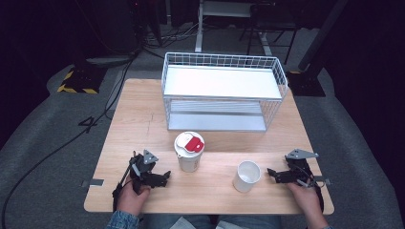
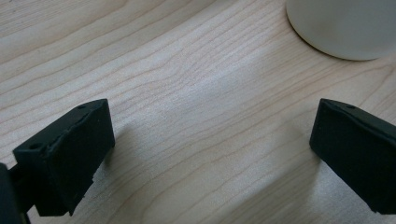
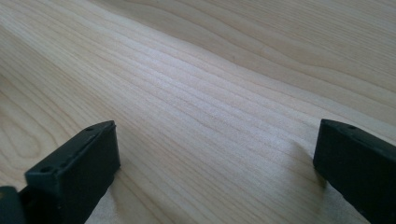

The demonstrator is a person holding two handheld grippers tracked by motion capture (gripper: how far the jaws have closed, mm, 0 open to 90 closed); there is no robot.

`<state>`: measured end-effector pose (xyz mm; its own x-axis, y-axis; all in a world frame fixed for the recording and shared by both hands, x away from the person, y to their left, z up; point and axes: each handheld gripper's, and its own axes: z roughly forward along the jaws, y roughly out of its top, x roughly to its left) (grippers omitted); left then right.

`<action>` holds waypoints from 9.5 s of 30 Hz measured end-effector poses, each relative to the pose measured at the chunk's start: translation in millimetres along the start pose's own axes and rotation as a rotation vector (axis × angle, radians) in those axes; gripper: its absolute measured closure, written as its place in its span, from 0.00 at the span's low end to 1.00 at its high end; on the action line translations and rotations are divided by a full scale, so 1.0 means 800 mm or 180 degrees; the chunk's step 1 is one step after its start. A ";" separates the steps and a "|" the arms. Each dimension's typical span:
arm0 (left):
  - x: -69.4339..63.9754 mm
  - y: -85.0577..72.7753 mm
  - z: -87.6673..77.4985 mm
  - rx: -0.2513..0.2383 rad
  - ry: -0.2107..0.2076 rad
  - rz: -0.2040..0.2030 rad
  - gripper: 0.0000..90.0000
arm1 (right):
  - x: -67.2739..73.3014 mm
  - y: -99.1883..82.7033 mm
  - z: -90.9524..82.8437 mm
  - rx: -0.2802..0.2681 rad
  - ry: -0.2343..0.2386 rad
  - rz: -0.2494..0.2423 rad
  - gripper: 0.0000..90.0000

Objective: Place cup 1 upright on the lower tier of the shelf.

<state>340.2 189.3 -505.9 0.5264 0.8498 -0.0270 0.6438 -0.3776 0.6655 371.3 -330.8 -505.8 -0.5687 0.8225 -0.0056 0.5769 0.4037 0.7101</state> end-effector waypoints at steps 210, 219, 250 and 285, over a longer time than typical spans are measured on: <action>0.000 0.002 0.002 0.0000 -0.0006 -0.0022 0.00 | 0.078 0.241 0.077 -0.0571 0.0338 -0.0398 0.26; 0.000 0.002 0.002 0.0002 -0.0008 -0.0023 0.00 | 0.076 0.241 0.092 -0.0455 0.0290 -0.0425 0.27; 0.000 0.002 0.002 0.0002 -0.0004 -0.0008 0.00 | 0.073 0.239 0.149 -0.0297 0.0063 -0.0480 0.27; 0.000 0.002 0.002 0.0001 -0.0006 -0.0017 0.00 | 0.061 0.240 0.181 -0.0292 0.0087 -0.0206 0.25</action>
<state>342.2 188.0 -506.0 0.5241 0.8511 -0.0320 0.6467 -0.3732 0.6652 539.5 -154.6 -471.7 -0.6196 0.7842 -0.0353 0.4830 0.4163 0.7703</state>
